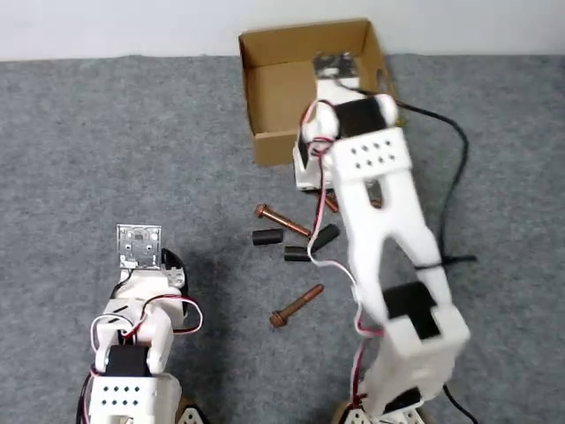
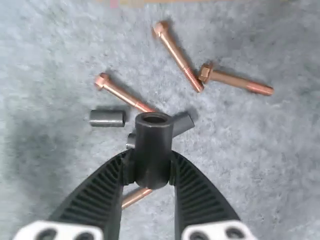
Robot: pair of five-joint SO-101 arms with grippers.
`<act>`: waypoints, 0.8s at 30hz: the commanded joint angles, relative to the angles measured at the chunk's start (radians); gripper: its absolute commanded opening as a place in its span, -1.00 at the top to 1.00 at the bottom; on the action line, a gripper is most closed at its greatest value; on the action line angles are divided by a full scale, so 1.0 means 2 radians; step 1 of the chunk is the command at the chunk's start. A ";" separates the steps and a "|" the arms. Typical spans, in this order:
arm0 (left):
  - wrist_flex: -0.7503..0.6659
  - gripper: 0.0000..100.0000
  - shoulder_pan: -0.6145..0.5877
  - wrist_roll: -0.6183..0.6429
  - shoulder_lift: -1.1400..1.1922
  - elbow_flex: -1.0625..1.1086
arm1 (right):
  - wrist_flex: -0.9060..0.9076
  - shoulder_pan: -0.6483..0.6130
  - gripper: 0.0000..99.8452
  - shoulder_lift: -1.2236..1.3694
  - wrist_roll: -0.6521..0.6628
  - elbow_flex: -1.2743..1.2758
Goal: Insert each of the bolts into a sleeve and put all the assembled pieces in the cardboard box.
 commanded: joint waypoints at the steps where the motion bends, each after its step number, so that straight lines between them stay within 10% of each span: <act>1: 0.000 0.99 0.000 -0.006 -0.001 -0.002 | 0.022 0.000 0.98 -0.118 -0.028 0.049; 24: 0.030 0.99 0.059 -0.004 -0.004 -0.002 | -0.201 0.257 0.98 -0.679 -0.074 0.687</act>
